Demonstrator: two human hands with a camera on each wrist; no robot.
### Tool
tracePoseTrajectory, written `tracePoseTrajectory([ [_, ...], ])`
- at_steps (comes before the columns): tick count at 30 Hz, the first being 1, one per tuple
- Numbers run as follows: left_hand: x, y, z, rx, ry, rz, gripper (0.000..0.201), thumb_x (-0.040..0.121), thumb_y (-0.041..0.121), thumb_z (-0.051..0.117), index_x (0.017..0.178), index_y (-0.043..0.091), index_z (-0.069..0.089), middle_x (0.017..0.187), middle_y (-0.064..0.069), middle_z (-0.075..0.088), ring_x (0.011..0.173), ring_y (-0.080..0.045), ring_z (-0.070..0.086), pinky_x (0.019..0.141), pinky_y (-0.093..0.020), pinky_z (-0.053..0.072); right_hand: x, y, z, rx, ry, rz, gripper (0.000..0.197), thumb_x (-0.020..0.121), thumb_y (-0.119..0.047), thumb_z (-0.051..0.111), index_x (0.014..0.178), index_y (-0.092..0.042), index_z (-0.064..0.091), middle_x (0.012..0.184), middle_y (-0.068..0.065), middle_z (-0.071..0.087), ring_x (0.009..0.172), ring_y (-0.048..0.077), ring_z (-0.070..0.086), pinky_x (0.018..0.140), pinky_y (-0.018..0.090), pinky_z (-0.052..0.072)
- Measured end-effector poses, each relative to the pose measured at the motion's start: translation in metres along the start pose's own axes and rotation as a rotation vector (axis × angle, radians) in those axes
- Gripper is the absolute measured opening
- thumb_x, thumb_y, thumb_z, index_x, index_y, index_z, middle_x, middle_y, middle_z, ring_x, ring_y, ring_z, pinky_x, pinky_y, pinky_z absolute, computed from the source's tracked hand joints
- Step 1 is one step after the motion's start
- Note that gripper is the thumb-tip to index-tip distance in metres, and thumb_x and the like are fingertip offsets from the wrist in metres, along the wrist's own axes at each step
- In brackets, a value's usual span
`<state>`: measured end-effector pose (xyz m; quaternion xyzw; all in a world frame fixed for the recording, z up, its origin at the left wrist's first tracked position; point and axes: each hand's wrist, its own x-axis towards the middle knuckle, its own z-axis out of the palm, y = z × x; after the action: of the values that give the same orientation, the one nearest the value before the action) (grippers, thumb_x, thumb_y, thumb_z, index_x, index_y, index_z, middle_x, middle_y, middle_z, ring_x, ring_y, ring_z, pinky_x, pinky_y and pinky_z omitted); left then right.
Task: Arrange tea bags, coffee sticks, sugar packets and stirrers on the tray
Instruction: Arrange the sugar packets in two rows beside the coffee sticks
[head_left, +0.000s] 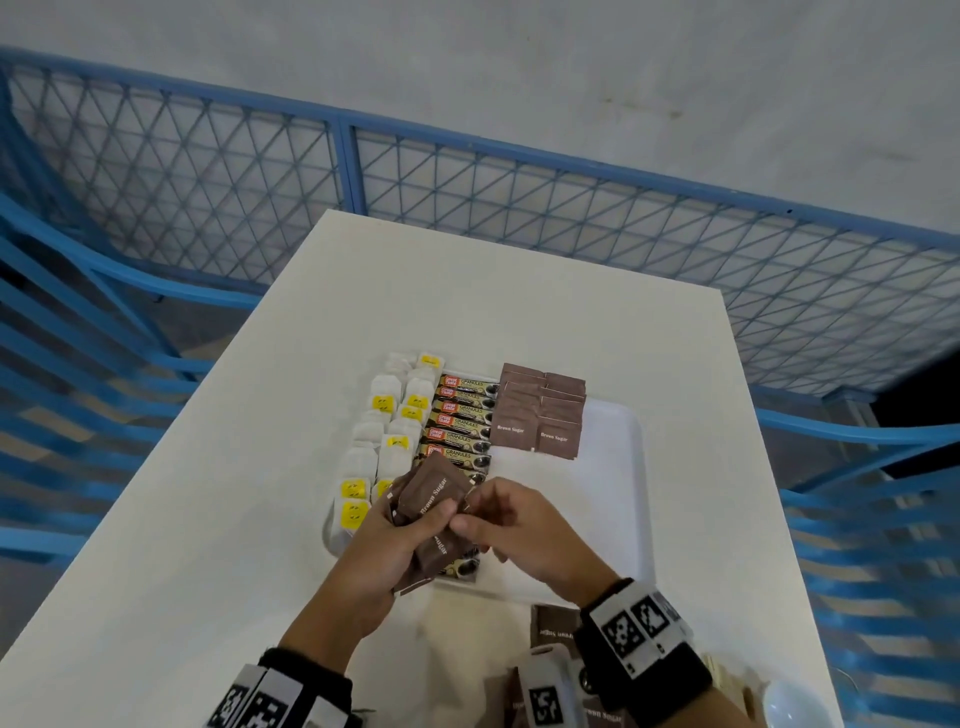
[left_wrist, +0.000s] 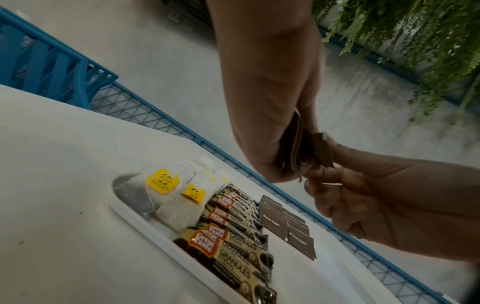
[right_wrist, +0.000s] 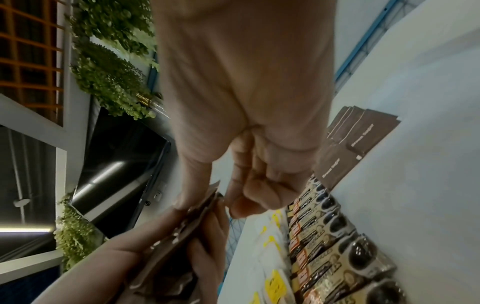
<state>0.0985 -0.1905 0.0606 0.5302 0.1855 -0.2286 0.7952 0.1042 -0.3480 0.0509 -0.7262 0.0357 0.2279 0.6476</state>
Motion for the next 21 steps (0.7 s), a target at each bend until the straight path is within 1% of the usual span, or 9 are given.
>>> tracePoseTrajectory([
  [3,-0.004,0.001,0.0,0.015,-0.012,-0.015,0.025,0.084,0.01,0.062,0.109,0.015,0.062,0.082,-0.004,0.074,0.065,-0.015,0.071,0.046,-0.022,0.05,-0.002,0.0,0.005,0.049,0.047,-0.003,0.022,0.08,-0.012,0.072,0.096,-0.013,0.058,0.08,-0.003,0.06,0.056,-0.002,0.056,0.049,0.011,0.04],
  [5,-0.005,0.003,0.0,0.039,-0.027,-0.024,0.021,0.086,0.012,0.061,0.107,0.017,0.063,0.082,-0.004,0.074,0.065,-0.014,0.071,0.046,-0.021,0.05,-0.003,-0.002,0.006,0.051,0.062,-0.017,0.028,0.082,-0.013,0.069,0.108,-0.014,0.059,0.086,-0.002,0.06,0.058,-0.003,0.056,0.051,0.01,0.041],
  [6,-0.007,0.004,0.0,0.049,-0.041,-0.026,0.021,0.086,0.012,0.06,0.107,0.017,0.063,0.083,-0.005,0.074,0.065,-0.015,0.071,0.046,-0.021,0.05,-0.004,-0.003,0.007,0.057,0.062,-0.029,0.027,0.084,-0.013,0.067,0.11,-0.013,0.06,0.088,0.0,0.06,0.059,-0.003,0.056,0.051,0.011,0.041],
  [9,-0.009,0.004,0.0,0.057,-0.068,-0.036,0.021,0.087,0.011,0.059,0.106,0.019,0.063,0.087,-0.007,0.075,0.067,-0.016,0.071,0.047,-0.022,0.05,-0.005,-0.004,0.005,0.066,0.106,-0.053,0.017,0.087,-0.009,0.062,0.104,-0.006,0.063,0.09,0.008,0.059,0.06,0.004,0.054,0.05,0.015,0.04],
  [12,-0.01,0.003,-0.002,0.065,-0.056,-0.036,0.033,0.086,0.002,0.059,0.108,0.025,0.061,0.092,-0.007,0.073,0.068,-0.017,0.071,0.046,-0.022,0.05,-0.005,-0.004,0.002,0.07,0.147,-0.044,0.008,0.087,-0.004,0.061,0.094,-0.002,0.06,0.085,0.011,0.059,0.059,0.008,0.052,0.051,0.017,0.042],
  [15,-0.007,0.001,-0.005,0.075,-0.031,-0.035,0.036,0.085,-0.005,0.056,0.105,0.024,0.062,0.078,-0.003,0.073,0.061,-0.015,0.07,0.043,-0.021,0.049,-0.005,-0.003,-0.003,0.127,0.146,0.002,0.007,0.086,0.003,0.058,0.087,-0.004,0.055,0.08,0.013,0.06,0.058,0.012,0.057,0.054,0.019,0.048],
  [16,-0.006,0.001,-0.005,0.069,-0.017,-0.041,0.035,0.085,-0.006,0.055,0.105,0.021,0.062,0.076,-0.003,0.073,0.06,-0.015,0.069,0.043,-0.021,0.048,-0.005,-0.001,-0.006,0.159,0.15,0.015,0.009,0.086,0.005,0.057,0.088,-0.004,0.055,0.081,0.013,0.061,0.06,0.013,0.059,0.056,0.02,0.05],
  [19,-0.002,0.0,-0.009,0.026,0.035,-0.055,0.035,0.085,-0.006,0.055,0.109,0.019,0.059,0.082,-0.006,0.07,0.062,-0.017,0.067,0.044,-0.021,0.049,0.0,0.008,-0.019,0.253,0.202,0.047,0.013,0.086,0.008,0.054,0.098,0.002,0.057,0.086,0.014,0.064,0.064,0.015,0.062,0.064,0.023,0.055],
  [21,0.0,0.0,-0.011,-0.003,0.062,-0.059,0.033,0.085,-0.006,0.056,0.105,0.02,0.059,0.081,-0.006,0.069,0.061,-0.016,0.067,0.044,-0.021,0.05,0.007,0.016,-0.031,0.285,0.274,0.093,0.012,0.087,0.009,0.054,0.097,0.003,0.057,0.086,0.015,0.065,0.068,0.018,0.062,0.066,0.023,0.056],
])
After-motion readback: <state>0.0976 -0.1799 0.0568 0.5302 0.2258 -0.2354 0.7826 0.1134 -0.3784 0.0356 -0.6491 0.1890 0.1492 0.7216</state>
